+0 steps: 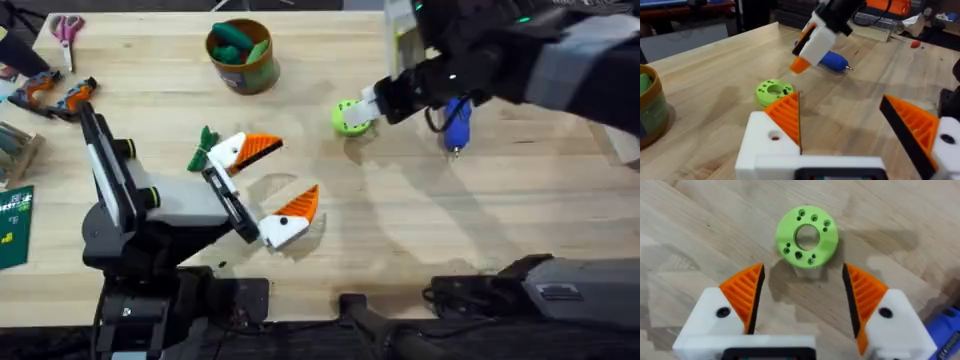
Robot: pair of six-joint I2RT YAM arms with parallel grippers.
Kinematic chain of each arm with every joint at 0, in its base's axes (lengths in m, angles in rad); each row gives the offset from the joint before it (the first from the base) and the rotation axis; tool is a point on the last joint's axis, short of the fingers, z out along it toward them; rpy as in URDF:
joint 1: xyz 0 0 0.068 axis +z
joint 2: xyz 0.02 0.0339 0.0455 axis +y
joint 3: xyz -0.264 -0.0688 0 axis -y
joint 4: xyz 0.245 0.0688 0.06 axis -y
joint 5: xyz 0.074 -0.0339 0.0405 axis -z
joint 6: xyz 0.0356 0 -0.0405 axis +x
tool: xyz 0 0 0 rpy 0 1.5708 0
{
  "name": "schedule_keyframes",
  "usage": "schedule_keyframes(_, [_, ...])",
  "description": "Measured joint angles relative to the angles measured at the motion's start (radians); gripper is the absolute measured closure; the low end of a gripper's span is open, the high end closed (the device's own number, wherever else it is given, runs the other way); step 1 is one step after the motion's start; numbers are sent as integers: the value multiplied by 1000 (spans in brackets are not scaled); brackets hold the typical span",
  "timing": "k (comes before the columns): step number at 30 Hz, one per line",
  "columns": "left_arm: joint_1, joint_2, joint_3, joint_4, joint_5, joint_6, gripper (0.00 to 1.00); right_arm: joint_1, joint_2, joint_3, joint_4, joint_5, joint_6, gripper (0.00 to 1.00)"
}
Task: Pick up the gripper from the table and insert it into the empty holder that is missing its gripper. Then pick up a screw, insert it into the mounting hole, and use the screwdriver to tighten it. Finally, clean up the table by picking up the vegetable and placing it into the bucket.
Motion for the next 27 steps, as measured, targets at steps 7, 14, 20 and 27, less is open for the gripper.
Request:
schedule_keyframes(7, [0,0,0,0,0,0,15,43,101,-1,84,0,-24,135])
schedule_keyframes(14, [0,0,0,0,0,0,15,55,140,-1,86,0,-30,135])
schedule_keyframes(20, [0,0,0,0,0,0,15,55,180,-1,92,0,-30,175])
schedule_keyframes(27, [0,0,0,0,0,0,14,55,198,-1,113,7,-31,396])
